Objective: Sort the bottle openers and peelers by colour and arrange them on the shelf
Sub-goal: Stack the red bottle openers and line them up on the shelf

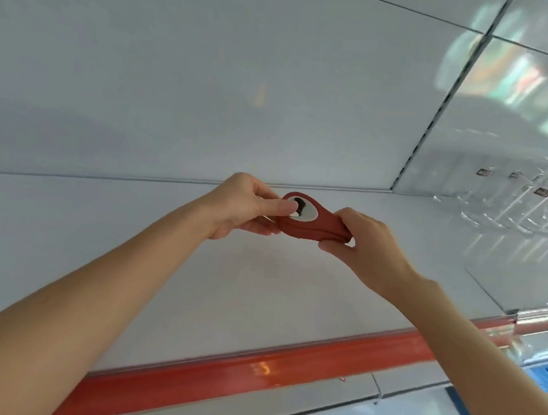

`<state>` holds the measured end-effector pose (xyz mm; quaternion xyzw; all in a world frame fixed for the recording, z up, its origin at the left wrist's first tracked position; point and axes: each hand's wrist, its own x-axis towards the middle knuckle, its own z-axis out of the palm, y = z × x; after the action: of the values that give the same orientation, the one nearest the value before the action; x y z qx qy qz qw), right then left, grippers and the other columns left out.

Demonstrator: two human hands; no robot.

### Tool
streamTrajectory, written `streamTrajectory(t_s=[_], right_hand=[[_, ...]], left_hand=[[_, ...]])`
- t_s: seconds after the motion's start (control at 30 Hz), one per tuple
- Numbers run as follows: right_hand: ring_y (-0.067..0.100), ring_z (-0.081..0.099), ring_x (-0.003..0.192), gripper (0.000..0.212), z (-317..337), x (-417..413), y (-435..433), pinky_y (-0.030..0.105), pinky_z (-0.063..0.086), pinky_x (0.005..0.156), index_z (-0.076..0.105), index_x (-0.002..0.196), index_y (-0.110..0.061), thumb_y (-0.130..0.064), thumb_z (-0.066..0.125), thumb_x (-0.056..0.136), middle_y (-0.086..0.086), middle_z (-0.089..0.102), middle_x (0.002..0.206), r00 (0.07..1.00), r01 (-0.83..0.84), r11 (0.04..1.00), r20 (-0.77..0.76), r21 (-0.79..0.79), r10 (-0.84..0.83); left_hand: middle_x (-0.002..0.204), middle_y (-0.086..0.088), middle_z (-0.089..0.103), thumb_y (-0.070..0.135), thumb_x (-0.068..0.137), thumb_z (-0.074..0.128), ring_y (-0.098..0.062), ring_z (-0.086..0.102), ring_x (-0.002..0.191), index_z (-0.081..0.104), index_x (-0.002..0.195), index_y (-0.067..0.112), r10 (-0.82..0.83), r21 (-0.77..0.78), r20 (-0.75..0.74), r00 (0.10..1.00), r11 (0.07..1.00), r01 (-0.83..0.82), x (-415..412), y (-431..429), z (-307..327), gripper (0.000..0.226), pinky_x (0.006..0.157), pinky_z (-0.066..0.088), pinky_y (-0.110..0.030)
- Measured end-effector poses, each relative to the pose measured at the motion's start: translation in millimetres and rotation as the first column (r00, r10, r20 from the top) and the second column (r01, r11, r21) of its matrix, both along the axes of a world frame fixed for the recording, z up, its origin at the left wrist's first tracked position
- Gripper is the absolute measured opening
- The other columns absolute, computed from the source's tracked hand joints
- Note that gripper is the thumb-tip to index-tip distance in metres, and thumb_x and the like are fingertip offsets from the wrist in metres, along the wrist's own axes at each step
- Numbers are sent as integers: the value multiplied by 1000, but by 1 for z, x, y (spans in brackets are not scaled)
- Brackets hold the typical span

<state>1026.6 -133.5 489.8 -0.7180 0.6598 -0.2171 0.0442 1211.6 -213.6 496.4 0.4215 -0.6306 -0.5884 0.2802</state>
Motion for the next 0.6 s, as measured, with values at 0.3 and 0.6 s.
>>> streamTrajectory(t_s=[0.3, 0.6], right_hand=[[21, 40, 69, 21, -9, -99, -14, 23, 27, 54, 47, 80, -8, -20, 63, 84, -5, 42, 68, 990, 87, 992, 104, 89, -97], [25, 43, 68, 20, -19, -147, -33, 28, 29, 50, 44, 78, -8, -18, 61, 85, -2, 42, 66, 955, 220, 960, 160, 174, -248]], left_hand=[[78, -12, 69, 25, 85, 64, -13, 64, 60, 69, 87, 2, 116, -146, 14, 993, 983, -113, -117, -14, -15, 23, 59, 55, -18], [85, -14, 67, 29, 95, 46, -20, 63, 70, 66, 89, -2, 134, -339, 153, 979, 938, -75, -181, -37, -28, 37, 71, 49, -30]])
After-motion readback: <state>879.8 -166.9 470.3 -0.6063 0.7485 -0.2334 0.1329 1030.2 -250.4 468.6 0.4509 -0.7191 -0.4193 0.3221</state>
